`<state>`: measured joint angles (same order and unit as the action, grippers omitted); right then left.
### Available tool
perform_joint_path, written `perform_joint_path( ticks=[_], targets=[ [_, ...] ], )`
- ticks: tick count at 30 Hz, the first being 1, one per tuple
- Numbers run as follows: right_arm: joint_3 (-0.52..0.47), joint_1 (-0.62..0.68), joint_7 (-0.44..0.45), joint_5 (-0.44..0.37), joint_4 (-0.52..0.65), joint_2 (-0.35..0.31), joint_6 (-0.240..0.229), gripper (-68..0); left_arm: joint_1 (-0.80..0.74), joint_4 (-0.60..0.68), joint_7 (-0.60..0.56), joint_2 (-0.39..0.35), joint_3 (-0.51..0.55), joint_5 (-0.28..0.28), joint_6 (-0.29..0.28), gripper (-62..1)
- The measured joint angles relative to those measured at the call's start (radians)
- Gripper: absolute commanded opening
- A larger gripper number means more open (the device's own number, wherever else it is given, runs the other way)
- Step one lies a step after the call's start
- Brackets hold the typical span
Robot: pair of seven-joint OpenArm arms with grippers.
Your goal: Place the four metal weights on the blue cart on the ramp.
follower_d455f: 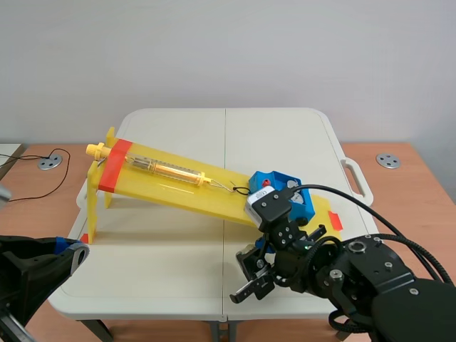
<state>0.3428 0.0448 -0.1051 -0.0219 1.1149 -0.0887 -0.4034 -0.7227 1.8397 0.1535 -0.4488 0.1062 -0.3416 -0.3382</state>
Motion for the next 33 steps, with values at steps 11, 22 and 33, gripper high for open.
perform_joint_path(
  ticks=[11,22,33],
  targets=[
    [0.0,0.0,0.004,0.0,0.0,0.0,0.0,-41.8,0.0,0.0,0.0,0.0,0.0,0.0,0.0,-58.1],
    [0.0,0.0,0.023,0.0,-0.017,0.0,0.0,-45.0,0.0,0.0,0.0,0.0,0.0,0.0,0.0,-58.1],
    [0.0,-0.003,0.061,-0.001,-0.043,0.0,0.004,-57.8,0.0,0.0,0.0,0.0,0.0,0.0,0.0,-58.1]
  ],
)
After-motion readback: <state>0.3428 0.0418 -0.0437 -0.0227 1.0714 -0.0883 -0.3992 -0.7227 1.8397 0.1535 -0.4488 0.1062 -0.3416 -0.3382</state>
